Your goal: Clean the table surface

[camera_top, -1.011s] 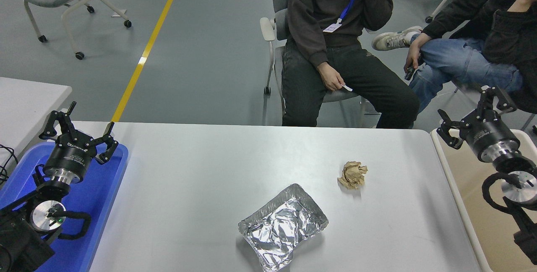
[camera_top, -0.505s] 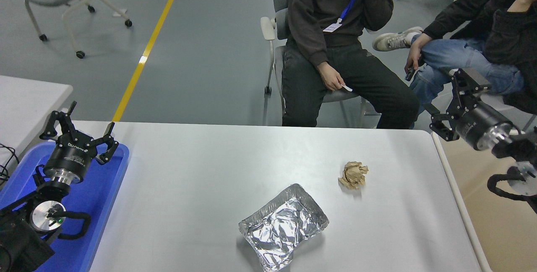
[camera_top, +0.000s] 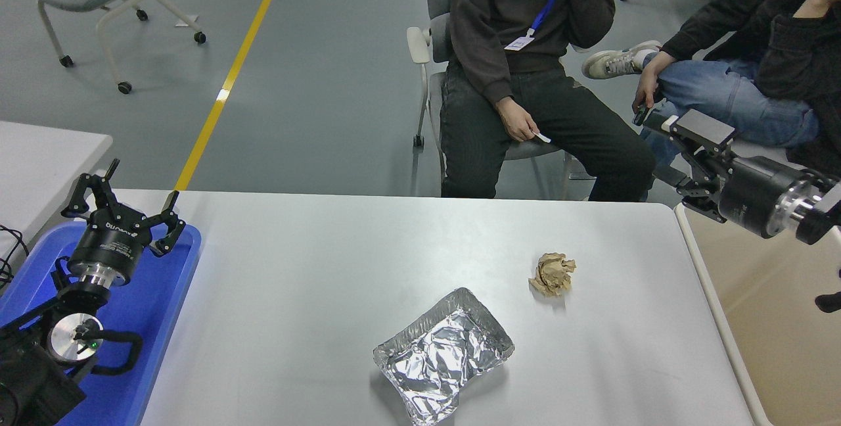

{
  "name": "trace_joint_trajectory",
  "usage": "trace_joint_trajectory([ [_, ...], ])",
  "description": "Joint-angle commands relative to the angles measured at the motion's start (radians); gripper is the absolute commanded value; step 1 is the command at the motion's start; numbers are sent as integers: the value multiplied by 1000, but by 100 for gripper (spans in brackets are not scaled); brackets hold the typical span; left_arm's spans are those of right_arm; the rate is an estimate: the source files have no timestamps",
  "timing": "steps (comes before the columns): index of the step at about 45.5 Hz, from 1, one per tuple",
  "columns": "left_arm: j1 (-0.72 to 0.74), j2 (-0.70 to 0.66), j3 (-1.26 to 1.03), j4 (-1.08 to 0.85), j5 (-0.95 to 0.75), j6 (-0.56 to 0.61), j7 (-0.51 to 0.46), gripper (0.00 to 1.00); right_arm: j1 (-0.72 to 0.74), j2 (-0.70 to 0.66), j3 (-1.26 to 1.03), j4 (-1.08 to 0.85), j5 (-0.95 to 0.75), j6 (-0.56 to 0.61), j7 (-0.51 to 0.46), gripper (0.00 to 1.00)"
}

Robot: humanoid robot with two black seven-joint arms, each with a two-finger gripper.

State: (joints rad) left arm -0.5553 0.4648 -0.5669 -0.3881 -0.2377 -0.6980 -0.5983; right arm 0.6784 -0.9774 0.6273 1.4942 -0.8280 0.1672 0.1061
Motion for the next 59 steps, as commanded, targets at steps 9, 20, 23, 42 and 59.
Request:
trace_joint_trajectory([
  [9, 0, 0, -1, 0, 0, 0, 0, 100, 483, 23, -468, 93, -148, 87, -45, 100],
  [20, 0, 0, 1, 0, 0, 0, 0, 100, 690, 114, -638, 132, -227, 87, -112, 100],
  [23, 0, 0, 1, 0, 1, 0, 0, 100, 750, 158, -711, 130, -238, 87, -114, 100],
  [42, -1, 0, 1, 0, 0, 0, 0, 100, 813, 448, -957, 60, -441, 87, -103, 100],
  [59, -2, -2, -1, 0, 0, -2, 0, 100, 690, 583, -988, -106, -444, 84, -115, 100],
])
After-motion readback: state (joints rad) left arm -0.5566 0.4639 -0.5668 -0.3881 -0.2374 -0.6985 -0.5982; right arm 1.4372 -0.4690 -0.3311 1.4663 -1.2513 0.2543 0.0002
